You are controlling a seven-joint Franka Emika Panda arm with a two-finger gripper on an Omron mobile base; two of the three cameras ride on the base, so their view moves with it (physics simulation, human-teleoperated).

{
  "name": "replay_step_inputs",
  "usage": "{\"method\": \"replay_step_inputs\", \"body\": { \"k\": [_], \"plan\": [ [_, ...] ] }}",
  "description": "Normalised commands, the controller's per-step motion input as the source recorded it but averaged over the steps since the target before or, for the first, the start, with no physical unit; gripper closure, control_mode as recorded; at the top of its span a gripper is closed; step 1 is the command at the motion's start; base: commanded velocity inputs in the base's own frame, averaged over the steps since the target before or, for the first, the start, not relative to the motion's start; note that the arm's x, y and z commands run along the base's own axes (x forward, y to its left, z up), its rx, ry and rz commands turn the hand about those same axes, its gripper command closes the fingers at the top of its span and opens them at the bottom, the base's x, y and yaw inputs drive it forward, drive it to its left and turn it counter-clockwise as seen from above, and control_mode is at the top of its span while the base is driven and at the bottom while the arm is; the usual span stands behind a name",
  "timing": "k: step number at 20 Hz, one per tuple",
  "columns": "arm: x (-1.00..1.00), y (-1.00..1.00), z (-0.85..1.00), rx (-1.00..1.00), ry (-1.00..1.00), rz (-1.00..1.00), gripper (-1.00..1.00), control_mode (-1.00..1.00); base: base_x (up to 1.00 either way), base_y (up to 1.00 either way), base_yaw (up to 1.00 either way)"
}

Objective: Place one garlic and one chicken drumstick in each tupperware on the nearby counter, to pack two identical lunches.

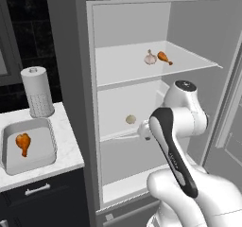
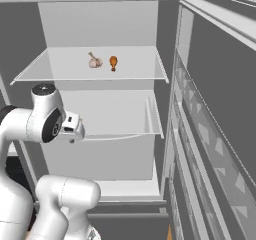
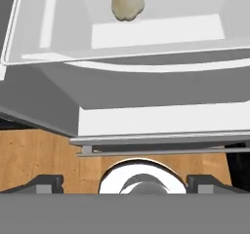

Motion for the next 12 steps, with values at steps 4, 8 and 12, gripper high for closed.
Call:
{"method": "replay_step_inputs", "body": {
  "k": [4, 8, 12],
  "plan": [
    [0.57, 0.17, 0.00, 0.00, -0.23, 0.00, -1.00, -1.00, 0.00, 0.00, 0.00],
    [0.71, 0.40, 0.00, 0.00, -0.27, 0.00, -1.00, -1.00, 0.00, 0.00, 0.00],
    [0.98, 0.39, -0.06, 0.00, -0.11, 0.00, -1.00, -1.00, 0.00, 0.00, 0.00]
  ]
}}
